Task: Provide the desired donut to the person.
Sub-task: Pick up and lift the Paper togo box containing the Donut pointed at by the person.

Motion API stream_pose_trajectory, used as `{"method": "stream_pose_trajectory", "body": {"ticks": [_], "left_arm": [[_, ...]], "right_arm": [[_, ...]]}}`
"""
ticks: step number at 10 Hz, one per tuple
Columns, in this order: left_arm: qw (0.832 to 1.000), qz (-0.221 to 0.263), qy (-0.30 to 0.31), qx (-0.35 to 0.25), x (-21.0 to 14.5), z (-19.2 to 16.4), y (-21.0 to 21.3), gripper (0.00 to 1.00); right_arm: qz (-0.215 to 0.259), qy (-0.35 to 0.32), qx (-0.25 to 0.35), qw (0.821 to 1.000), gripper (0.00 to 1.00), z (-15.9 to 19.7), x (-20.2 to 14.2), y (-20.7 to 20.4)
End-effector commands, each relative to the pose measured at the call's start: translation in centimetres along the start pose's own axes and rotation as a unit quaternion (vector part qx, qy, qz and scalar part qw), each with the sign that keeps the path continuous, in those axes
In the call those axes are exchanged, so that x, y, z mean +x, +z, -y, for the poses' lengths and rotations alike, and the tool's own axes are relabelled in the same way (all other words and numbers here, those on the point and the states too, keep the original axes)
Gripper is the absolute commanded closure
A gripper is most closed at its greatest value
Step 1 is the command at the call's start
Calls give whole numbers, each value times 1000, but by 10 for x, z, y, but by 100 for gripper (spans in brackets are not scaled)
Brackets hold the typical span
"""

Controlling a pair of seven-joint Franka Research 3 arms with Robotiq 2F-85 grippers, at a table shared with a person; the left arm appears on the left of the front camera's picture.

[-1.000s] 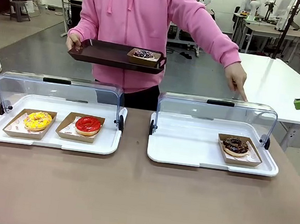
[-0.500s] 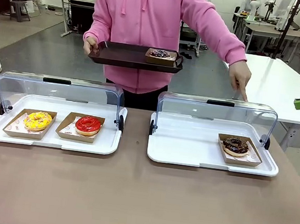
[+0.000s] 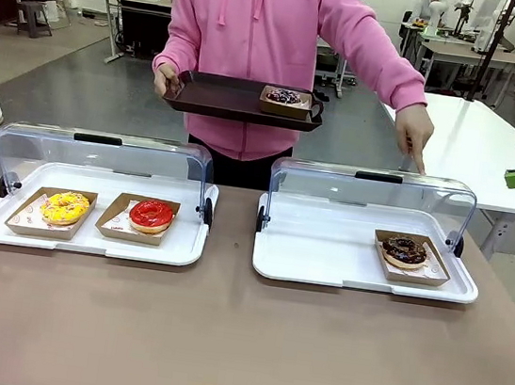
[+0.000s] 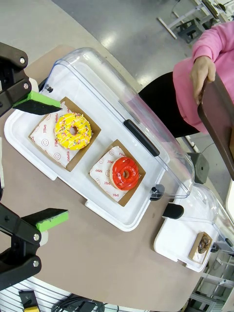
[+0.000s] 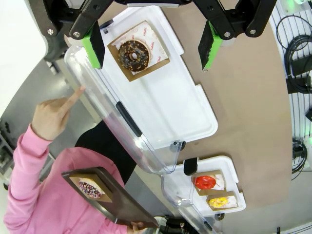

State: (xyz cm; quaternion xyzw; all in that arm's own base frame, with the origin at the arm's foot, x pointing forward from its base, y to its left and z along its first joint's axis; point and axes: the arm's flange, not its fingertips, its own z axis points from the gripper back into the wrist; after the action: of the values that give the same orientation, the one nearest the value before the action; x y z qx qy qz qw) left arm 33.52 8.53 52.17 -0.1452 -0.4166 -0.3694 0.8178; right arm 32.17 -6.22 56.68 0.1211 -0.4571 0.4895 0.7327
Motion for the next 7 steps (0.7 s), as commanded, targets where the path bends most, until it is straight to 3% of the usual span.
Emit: {"method": "stream_pose_trajectory", "body": {"ticks": [1,3,4,5,6,7], "left_arm": [[1000,4,3,-3,0,0,0,0],[1000,4,3,-3,0,0,0,0],[1000,4,3,-3,0,0,0,0],[1000,4,3,-3,0,0,0,0],[1000,4,3,-3,0,0,0,0],[1000,4,3,-3,0,0,0,0]], "right_arm": [[-86,48,25,995,0,1,13,-18],[-230,125,51,964,0,5,10,-61],[-265,151,72,950,0,7,0,-81],[-295,178,91,934,0,8,-14,-100],[-298,191,105,929,0,7,-29,-117],[-285,199,71,935,0,-1,-47,-134]]}}
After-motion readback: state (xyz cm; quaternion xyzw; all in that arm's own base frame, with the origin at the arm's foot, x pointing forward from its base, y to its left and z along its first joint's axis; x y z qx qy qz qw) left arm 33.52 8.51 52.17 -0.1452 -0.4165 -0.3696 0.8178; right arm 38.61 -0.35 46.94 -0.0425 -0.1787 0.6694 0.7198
